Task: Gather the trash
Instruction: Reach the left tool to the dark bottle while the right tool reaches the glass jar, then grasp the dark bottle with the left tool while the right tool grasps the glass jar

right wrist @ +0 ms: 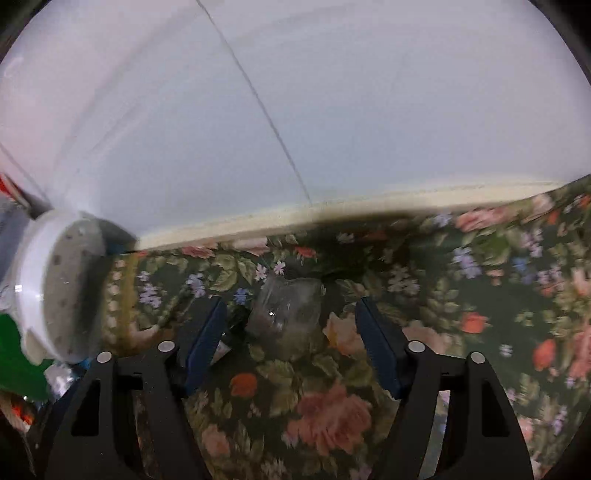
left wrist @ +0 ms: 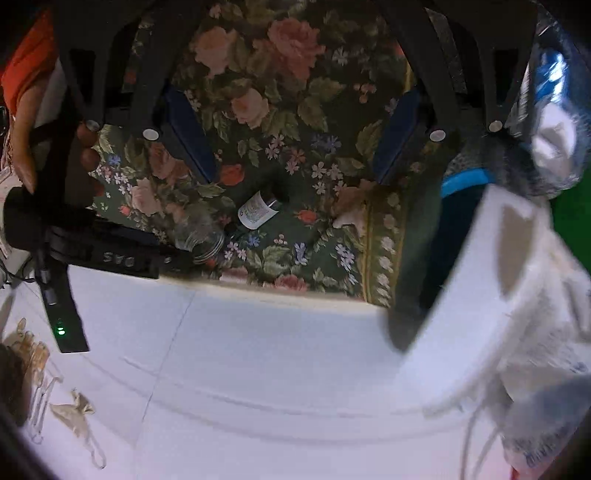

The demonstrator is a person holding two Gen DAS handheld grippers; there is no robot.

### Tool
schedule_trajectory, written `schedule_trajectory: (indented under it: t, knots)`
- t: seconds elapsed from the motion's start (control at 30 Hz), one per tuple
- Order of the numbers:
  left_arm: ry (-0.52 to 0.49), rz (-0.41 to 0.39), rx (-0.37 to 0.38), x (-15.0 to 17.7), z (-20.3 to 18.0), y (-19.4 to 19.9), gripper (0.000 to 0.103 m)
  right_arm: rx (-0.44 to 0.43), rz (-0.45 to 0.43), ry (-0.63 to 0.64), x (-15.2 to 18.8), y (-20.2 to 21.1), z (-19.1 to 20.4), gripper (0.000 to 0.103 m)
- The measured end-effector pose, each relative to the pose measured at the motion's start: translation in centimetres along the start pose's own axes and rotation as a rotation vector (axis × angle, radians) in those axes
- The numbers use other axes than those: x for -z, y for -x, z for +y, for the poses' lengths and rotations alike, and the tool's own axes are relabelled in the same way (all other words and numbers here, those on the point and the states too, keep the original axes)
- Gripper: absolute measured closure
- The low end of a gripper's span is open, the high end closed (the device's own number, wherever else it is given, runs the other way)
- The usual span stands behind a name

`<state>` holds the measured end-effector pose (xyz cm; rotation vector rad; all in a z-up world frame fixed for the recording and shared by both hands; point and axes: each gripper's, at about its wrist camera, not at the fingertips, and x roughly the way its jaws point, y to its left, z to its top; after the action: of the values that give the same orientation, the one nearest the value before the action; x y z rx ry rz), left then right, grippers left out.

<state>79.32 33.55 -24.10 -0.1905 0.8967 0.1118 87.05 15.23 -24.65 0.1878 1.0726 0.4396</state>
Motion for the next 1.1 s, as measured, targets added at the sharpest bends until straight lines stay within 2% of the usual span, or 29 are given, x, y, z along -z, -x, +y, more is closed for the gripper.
schedule_trajectory:
  t: [0.07, 0.1, 0.2, 0.27, 0.5, 0.57, 0.63, 0.77, 0.83, 0.9, 0.97, 1.1]
  knots:
    - [0.001, 0.010, 0.032, -0.4, 0.2, -1.2, 0.018, -0.030, 0.032, -0.005, 0.0, -1.1, -0.2, 0.055]
    - [0.003, 0.011, 0.058, -0.6, 0.3, -1.8, 0.018, -0.048, 0.029, -0.011, 0.2, -1.2, -0.3, 0.057]
    - [0.005, 0.026, 0.117, -1.3, 0.1, -3.6, 0.018, -0.024, 0.003, 0.033, 0.8, -0.1, -0.1, 0.057]
    - [-0.007, 0.031, 0.126, -1.8, -0.4, -4.7, 0.018, -0.007, -0.019, 0.049, 1.1, 1.1, -0.3, 0.057]
    - [-0.055, 0.052, 0.103, -3.1, -2.2, -8.9, 0.023, 0.059, -0.100, 0.061, 2.8, 7.7, -3.4, 0.057]
    - [-0.061, 0.067, 0.094, -3.2, -2.6, -10.1, 0.027, 0.070, -0.113, 0.048, 3.4, 9.1, -4.6, 0.057]
    - [-0.058, 0.094, 0.106, -3.1, -2.7, -11.0, 0.037, 0.063, -0.113, 0.021, 3.8, 9.8, -5.1, 0.057]
    - [-0.068, 0.092, 0.134, -2.4, -3.3, -10.9, 0.041, 0.040, -0.107, 0.008, 5.1, 10.9, -5.4, 0.057]
    - [-0.103, 0.092, 0.114, -1.8, -4.1, -10.8, 0.062, 0.032, -0.105, 0.018, 5.7, 11.4, -5.2, 0.057]
    - [-0.145, 0.096, 0.085, -1.3, -5.0, -10.6, 0.076, 0.026, -0.106, 0.024, 6.3, 11.9, -5.0, 0.057]
    - [-0.180, 0.102, 0.058, -0.8, -6.1, -10.1, 0.076, 0.033, -0.113, 0.037, 6.7, 12.5, -5.1, 0.057]
    - [-0.164, 0.085, 0.081, -0.1, -7.3, -7.5, 0.076, 0.036, -0.123, 0.043, 7.4, 14.3, -5.9, 0.057]
